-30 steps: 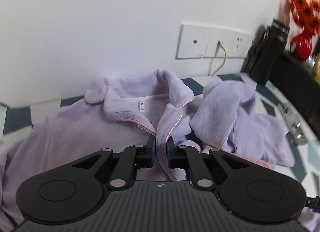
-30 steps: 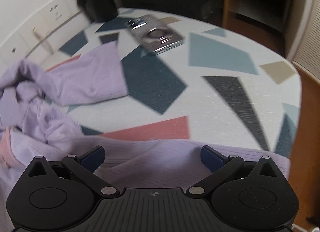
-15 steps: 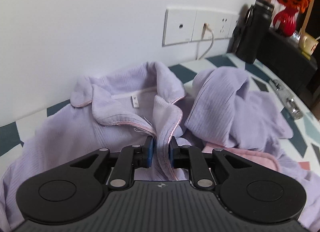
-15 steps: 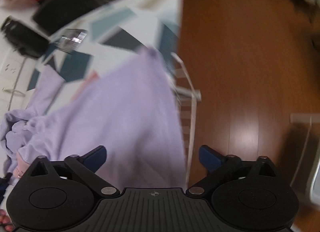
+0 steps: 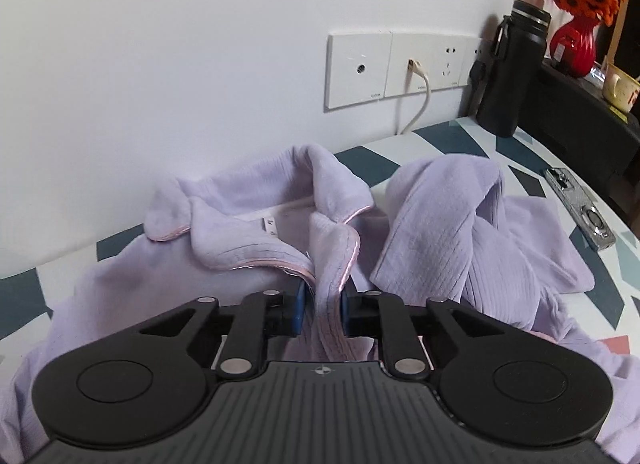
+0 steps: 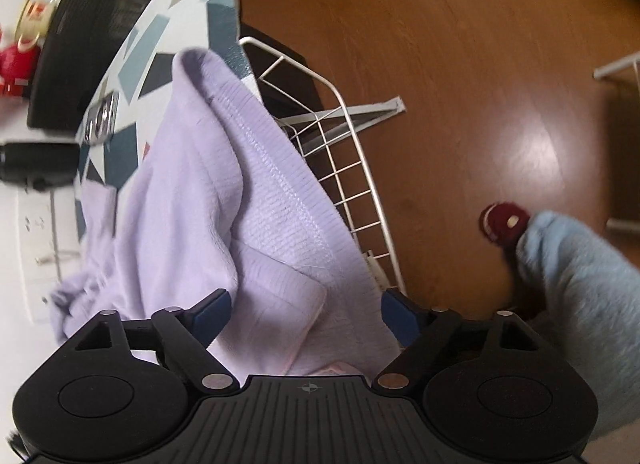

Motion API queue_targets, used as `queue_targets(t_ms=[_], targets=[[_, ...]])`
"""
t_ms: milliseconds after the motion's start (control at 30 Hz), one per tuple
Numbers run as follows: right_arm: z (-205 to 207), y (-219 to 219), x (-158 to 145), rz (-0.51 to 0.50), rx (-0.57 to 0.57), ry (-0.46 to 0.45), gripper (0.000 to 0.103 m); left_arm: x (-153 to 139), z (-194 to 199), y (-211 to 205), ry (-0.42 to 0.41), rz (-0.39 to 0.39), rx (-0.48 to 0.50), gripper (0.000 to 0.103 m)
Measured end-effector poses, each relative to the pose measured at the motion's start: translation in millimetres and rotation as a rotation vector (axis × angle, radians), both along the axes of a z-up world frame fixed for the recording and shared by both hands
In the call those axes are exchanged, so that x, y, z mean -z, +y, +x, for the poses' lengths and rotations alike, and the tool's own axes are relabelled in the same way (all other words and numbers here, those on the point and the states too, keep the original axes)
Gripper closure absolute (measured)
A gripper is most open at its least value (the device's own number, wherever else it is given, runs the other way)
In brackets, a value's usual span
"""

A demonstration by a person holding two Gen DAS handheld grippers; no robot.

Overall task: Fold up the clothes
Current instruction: 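Lift the lavender robe off the table with both grippers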

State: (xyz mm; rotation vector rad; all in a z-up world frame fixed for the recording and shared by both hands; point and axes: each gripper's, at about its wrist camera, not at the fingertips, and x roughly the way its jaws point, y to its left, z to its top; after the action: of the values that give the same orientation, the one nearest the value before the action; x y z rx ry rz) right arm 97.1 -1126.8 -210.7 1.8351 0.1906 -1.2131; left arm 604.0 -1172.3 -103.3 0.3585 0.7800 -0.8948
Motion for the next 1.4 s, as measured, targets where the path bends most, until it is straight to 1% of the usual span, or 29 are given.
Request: queue_targets(t_ms=[33,67,133,200,267,300,333,400,467,500,533,567,633,667,700,733,767,833,867,900,933,967,1100,1133,1200,1300,1333,1367,1400], targets=[[-1,-1,1,0.001,0.009,-0.015,0.033,-2,0,1,-0.003,0.007,0.000,0.087],[-2,-2,3,0.002,0.018,-0.030,0.037,-2,-2,1,-0.011,0.021,0.005,0.087],[-1,-1,0,-0.026,-0.002,-0.010,0.051,-2,-5,-1,-0.030,0.056,0.017,0.087],[3,-2,-5,-0.065,-0.023,0.014,0.059,1,-6,-2,-0.032,0.079,0.033,0.086],[7,-5,-7,-0.086,-0.053,0.032,0.059,6,-4,-3,-0.004,0.098,0.059,0.073],[9,-7,-7,-0.091,-0.070,0.038,0.058,9,-1,-5,0.024,0.106,0.074,0.060],[9,-8,-5,-0.083,-0.077,0.037,0.057,13,0,-6,0.045,0.105,0.082,0.053],[11,-9,3,-0.066,-0.076,0.024,0.057,20,4,-6,0.074,0.097,0.072,0.053],[11,-11,5,-0.052,-0.069,0.012,0.062,25,8,-4,0.091,0.084,0.034,0.077],[10,-12,4,-0.047,-0.064,0.006,0.073,24,8,-4,0.088,0.084,0.016,0.084],[9,-13,2,-0.043,-0.058,-0.001,0.095,21,7,-4,0.084,0.077,0.016,0.084],[4,-14,-10,-0.106,-0.041,-0.010,0.094,17,6,-5,0.073,0.071,0.020,0.085],[-5,-17,-35,-0.232,-0.007,-0.028,0.095,4,1,-8,0.013,0.068,0.047,0.086],[-9,-18,-53,-0.321,0.005,-0.004,0.095,-1,1,-11,0.007,0.074,0.056,0.084],[-13,-18,-71,-0.411,0.017,0.021,0.096,-5,2,-13,0.007,0.079,0.062,0.079],[-16,-18,-85,-0.482,0.036,0.042,0.096,-5,5,-15,0.027,0.081,0.064,0.070],[-20,-19,-96,-0.531,0.057,0.051,0.096,-2,6,-17,0.048,0.085,0.076,0.066],[-23,-19,-105,-0.554,0.082,0.059,0.096,5,8,-21,0.085,0.097,0.099,0.051],[-24,-18,-109,-0.566,0.094,0.063,0.096,10,7,-24,0.082,0.120,0.110,0.046],[-23,-18,-108,-0.564,0.089,0.070,0.096,14,5,-26,0.063,0.141,0.110,0.040],[-22,-17,-105,-0.557,0.078,0.081,0.095,17,4,-28,0.045,0.155,0.111,0.039],[-22,-17,-101,-0.533,0.072,0.092,0.095,17,3,-30,0.029,0.151,0.115,0.039],[-23,-15,-67,-0.377,0.053,0.042,0.095,15,0,-36,-0.030,0.138,0.126,0.039],[-20,-16,-61,-0.362,0.043,0.036,0.094,14,-1,-38,-0.042,0.147,0.128,0.039],[-14,-17,-50,-0.331,0.023,0.023,0.090,14,-3,-44,-0.069,0.174,0.130,0.039],[-6,-21,-36,-0.280,0.013,0.009,0.074,15,-6,-48,-0.103,0.203,0.132,0.039],[-2,-22,-31,-0.259,0.014,0.006,0.074,16,-6,-49,-0.108,0.211,0.130,0.040],[-1,-22,-26,-0.242,0.013,0.000,0.074,16,-5,-49,-0.114,0.220,0.125,0.041],[1,-22,-21,-0.224,0.012,-0.007,0.074,17,-6,-48,-0.125,0.231,0.114,0.058]])
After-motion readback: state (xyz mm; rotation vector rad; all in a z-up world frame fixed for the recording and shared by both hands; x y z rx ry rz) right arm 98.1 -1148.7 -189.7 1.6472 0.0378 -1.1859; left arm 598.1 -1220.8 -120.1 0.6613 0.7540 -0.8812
